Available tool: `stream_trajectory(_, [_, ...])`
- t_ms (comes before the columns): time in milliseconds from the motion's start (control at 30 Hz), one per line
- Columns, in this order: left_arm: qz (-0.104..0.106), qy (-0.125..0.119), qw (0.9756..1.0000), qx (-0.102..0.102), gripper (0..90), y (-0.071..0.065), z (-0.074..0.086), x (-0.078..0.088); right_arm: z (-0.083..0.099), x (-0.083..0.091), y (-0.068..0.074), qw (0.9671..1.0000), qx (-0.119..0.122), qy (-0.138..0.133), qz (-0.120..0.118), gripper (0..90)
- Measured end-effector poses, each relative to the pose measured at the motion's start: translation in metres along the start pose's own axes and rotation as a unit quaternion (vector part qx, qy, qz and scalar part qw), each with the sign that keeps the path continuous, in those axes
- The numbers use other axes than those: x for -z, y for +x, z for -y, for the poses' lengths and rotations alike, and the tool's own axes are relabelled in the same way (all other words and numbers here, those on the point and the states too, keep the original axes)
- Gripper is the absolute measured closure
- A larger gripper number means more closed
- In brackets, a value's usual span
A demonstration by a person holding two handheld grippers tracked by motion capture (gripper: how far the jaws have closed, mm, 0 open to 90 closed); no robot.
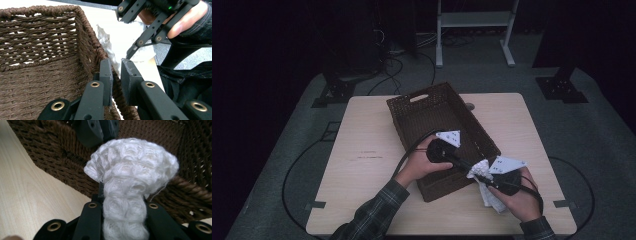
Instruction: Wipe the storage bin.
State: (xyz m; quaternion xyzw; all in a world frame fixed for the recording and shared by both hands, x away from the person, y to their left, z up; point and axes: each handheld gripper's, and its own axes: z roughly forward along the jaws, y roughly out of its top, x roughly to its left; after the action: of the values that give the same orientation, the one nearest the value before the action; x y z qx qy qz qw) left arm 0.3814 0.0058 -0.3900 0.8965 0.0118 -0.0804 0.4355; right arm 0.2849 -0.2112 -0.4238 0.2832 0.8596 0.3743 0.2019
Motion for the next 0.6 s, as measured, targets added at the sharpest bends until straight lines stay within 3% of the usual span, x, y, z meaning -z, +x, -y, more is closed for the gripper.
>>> stream_trajectory(233, [0.0, 0.0, 1.0, 0.0, 78.6, 0.0, 0.0, 0.0, 0.009, -0.013, -0.003, 0.9995, -0.013, 0.027, -0.013, 75.9])
stream_trajectory(467, [0.0, 0.0, 1.0, 0.0, 78.6, -0.001, 0.0, 0.0, 0.018, -0.034, 0.001, 0.9972, 0.003, 0.072, -0.018, 75.8])
stream_trajectory(600, [0.0, 0.0, 1.0, 0.0, 78.6, -0.001, 0.0, 0.0, 0.019, -0.041, 0.004, 0.9966, 0.005, 0.079, -0.02, 75.8])
